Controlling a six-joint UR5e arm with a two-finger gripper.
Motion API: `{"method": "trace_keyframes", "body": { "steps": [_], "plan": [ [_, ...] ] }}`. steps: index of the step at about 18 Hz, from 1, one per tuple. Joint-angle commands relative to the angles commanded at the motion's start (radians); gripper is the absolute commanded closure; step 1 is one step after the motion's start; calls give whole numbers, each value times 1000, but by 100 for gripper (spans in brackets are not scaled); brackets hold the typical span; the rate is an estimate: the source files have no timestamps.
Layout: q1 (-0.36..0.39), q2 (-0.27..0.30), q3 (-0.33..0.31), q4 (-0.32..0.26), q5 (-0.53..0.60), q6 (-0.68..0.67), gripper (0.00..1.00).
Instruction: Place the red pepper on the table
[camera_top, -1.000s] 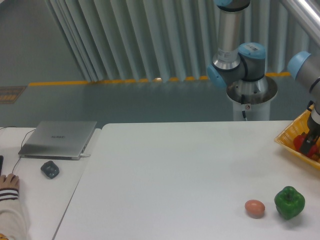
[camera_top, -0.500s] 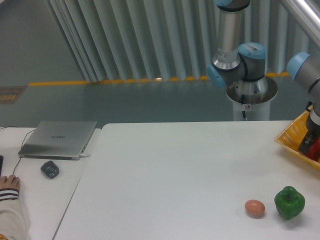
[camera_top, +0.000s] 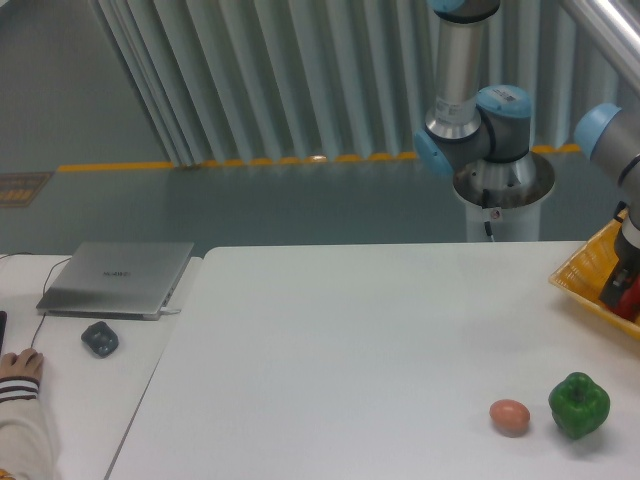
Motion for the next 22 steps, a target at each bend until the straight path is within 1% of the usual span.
{"method": "trace_keyframes", "body": {
  "steps": [1, 3, 4, 5, 6, 7, 14, 21, 22],
  "plan": [
    [-3, 0, -2, 2, 3, -3, 12],
    [-6, 0, -3, 2, 3, -8, 26],
    [-6, 0, -3, 3, 3, -6, 26],
    [-6, 0, -5, 3, 5, -6, 24],
    [-6, 0, -5, 3, 3, -8, 9],
    [-8, 0, -5, 3, 3, -8, 3],
    [-9, -3, -17, 6, 3, -11, 0],
    [-9, -5, -31, 17, 5, -9, 1],
    [-11, -5, -32, 18, 5, -9, 3]
  ]
}}
